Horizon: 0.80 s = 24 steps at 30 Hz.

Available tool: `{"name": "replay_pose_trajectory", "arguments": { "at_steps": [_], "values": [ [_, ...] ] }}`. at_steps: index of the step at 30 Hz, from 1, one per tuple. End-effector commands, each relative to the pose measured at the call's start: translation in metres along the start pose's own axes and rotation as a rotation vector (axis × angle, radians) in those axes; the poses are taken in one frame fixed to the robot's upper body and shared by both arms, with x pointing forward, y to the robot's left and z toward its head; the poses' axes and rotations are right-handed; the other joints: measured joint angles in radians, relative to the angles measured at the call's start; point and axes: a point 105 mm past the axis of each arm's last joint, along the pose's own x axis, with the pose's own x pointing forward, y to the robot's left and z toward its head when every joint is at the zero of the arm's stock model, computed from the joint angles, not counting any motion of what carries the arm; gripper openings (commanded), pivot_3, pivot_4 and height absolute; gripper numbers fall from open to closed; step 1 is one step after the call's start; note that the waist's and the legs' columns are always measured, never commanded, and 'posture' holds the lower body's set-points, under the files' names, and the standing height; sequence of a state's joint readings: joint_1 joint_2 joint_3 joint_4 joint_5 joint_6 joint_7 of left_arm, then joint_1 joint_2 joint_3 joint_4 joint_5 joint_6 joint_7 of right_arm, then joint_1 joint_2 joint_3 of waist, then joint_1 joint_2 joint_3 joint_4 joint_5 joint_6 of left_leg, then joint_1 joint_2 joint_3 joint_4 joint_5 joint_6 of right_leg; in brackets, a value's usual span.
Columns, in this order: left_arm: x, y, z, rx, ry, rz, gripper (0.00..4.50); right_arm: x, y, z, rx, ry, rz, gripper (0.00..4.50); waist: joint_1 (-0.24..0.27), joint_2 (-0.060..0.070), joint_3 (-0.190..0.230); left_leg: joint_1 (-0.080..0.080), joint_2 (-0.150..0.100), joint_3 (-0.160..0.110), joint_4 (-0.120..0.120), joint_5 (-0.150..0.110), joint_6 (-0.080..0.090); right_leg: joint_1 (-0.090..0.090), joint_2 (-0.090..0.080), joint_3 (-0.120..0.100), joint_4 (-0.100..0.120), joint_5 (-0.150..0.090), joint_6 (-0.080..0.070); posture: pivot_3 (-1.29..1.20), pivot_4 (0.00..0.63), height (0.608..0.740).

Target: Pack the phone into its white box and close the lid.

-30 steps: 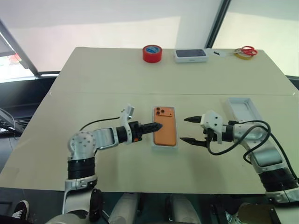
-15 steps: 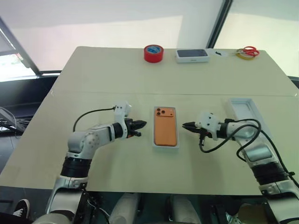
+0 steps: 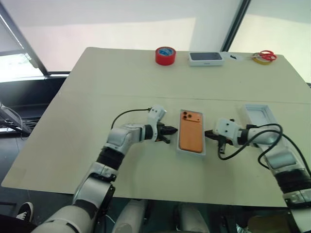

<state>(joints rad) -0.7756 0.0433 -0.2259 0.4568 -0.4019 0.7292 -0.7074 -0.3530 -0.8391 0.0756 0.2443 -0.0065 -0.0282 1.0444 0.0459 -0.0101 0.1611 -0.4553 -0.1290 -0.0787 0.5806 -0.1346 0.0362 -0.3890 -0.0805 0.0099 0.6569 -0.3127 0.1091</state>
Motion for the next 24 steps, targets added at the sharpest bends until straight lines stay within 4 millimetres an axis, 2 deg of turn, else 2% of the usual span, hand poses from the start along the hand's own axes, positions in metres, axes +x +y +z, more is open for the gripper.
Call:
{"name": "replay_pose_trajectory", "arguments": {
  "at_steps": [1, 6, 12, 15, 24],
  "values": [
    [0.035, -0.045, 0.012, 0.078, 0.001, -0.182, 0.00, -0.014, -0.009, 0.002, -0.022, -0.025, -0.036, 0.08, -0.004, 0.000, 0.000, 0.000, 0.000, 0.000, 0.000, 0.000, 0.000, 0.000, 0.000, 0.000, 0.000, 0.000, 0.000, 0.00, 0.150, 0.740],
    [0.056, -0.063, 0.013, 0.120, 0.018, -0.250, 0.00, -0.032, -0.015, -0.019, -0.027, 0.051, -0.067, 0.08, -0.007, 0.000, 0.000, -0.001, 0.000, 0.000, 0.000, 0.000, 0.000, 0.004, 0.000, -0.001, 0.000, 0.000, 0.001, 0.00, 0.150, 0.740],
    [0.051, -0.040, -0.001, 0.153, 0.106, -0.194, 0.00, -0.031, -0.017, -0.013, -0.035, 0.027, -0.085, 0.08, -0.012, 0.000, 0.000, -0.001, 0.001, 0.000, 0.001, 0.000, 0.000, 0.004, 0.000, -0.001, 0.000, 0.000, 0.000, 0.00, 0.150, 0.740],
    [0.047, -0.029, 0.002, 0.139, 0.084, -0.158, 0.00, -0.030, -0.015, -0.016, -0.030, 0.037, -0.078, 0.08, -0.011, 0.000, 0.000, -0.002, 0.001, 0.000, 0.001, 0.000, 0.000, 0.002, 0.001, -0.001, 0.001, 0.000, 0.001, 0.00, 0.150, 0.740],
    [0.056, -0.028, 0.006, 0.140, 0.011, -0.109, 0.00, -0.031, -0.013, -0.017, -0.032, 0.042, -0.062, 0.08, -0.010, 0.000, 0.000, -0.003, 0.001, 0.000, 0.003, 0.000, 0.000, 0.001, 0.001, -0.001, 0.003, 0.001, 0.001, 0.00, 0.150, 0.740]
  ]
}}
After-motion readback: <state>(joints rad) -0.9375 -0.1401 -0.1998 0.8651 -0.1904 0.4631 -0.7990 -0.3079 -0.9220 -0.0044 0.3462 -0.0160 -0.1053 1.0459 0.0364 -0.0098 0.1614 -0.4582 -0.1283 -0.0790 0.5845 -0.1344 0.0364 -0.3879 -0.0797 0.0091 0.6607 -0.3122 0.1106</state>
